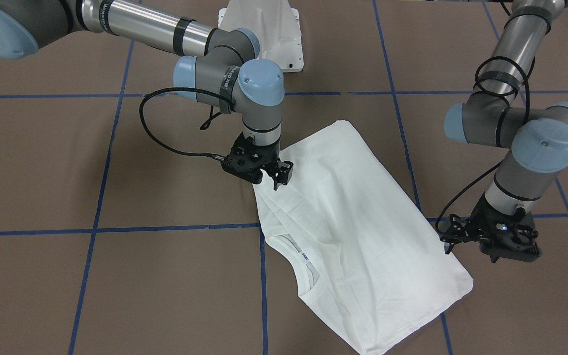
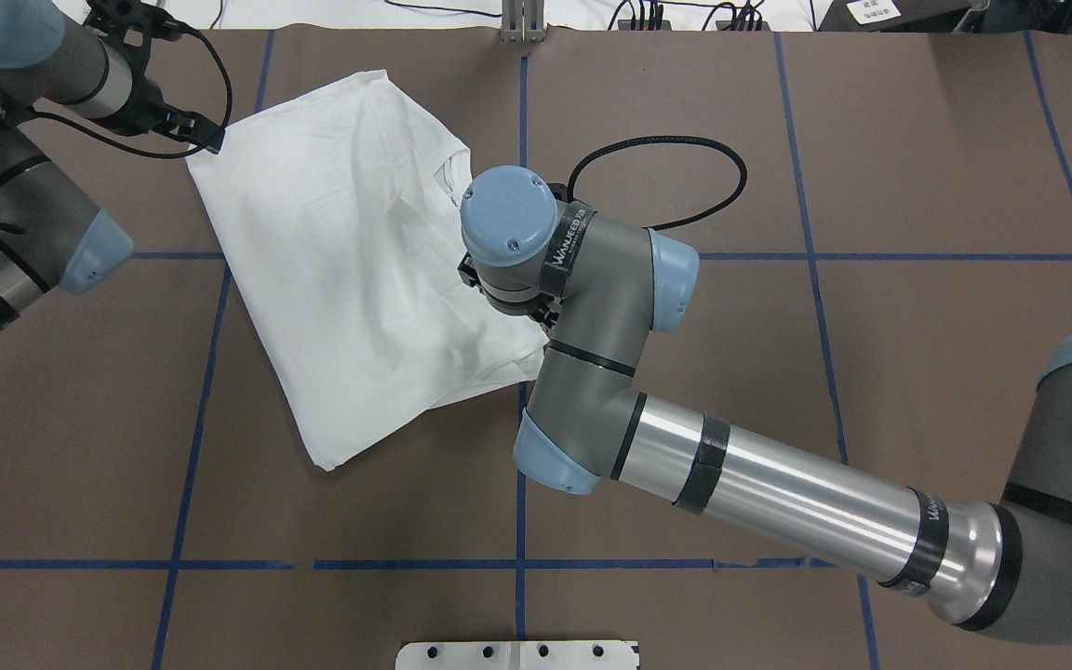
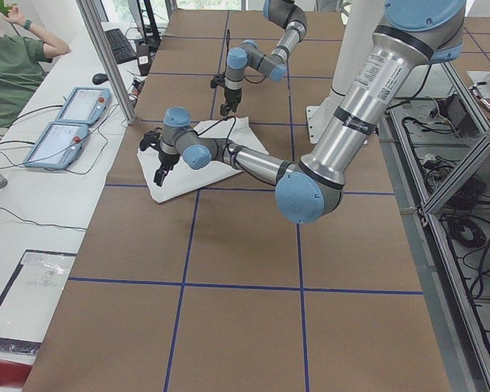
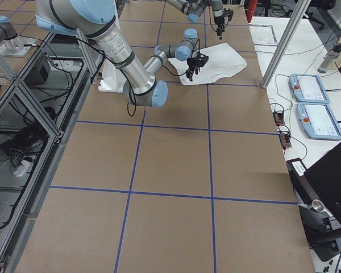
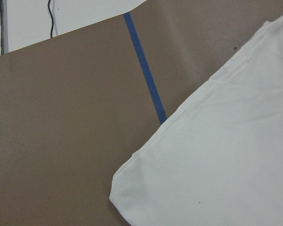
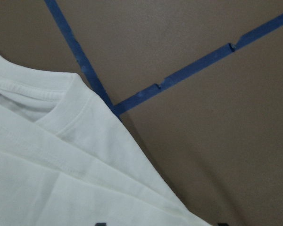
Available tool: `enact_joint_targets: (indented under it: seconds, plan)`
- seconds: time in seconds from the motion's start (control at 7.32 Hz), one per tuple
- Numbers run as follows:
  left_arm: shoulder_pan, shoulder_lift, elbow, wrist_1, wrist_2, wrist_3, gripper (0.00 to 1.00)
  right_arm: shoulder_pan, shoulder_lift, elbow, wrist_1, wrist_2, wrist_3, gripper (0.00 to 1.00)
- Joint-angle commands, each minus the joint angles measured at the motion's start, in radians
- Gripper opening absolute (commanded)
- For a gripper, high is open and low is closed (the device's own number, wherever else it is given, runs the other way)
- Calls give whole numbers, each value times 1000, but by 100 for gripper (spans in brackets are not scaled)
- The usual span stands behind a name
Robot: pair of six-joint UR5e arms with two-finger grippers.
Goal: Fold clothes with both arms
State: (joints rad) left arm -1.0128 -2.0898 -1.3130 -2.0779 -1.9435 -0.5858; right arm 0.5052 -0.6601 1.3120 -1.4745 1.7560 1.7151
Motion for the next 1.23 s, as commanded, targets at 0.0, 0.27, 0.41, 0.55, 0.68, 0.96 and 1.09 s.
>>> enact_joint_targets:
  seconds: [0.0, 0.27, 0.41, 0.55, 0.68, 0.96, 1.09]
  plan:
    - [0, 1, -3, -1, 0, -8, 100, -8, -38, 1, 43, -12, -11, 75]
    - [0, 1, -3, -1, 1, -8, 100, -17, -50, 7, 45, -10, -15, 46]
    - [2, 1, -5, -1, 2, -8, 100, -17, -49, 13, 45, -12, -14, 10]
    - [2, 1, -5, -1, 2, -8, 100, -17, -52, 13, 45, -12, -14, 1]
    - [2, 1, -5, -1, 2, -9, 100, -17, -58, 15, 43, -12, -14, 0]
    - [2, 1, -3, -1, 2, -34, 100, -17, -56, 33, 37, -10, -15, 0]
    - [5, 2, -5, -1, 2, -35, 100, -17, -58, 82, -2, -4, -15, 0]
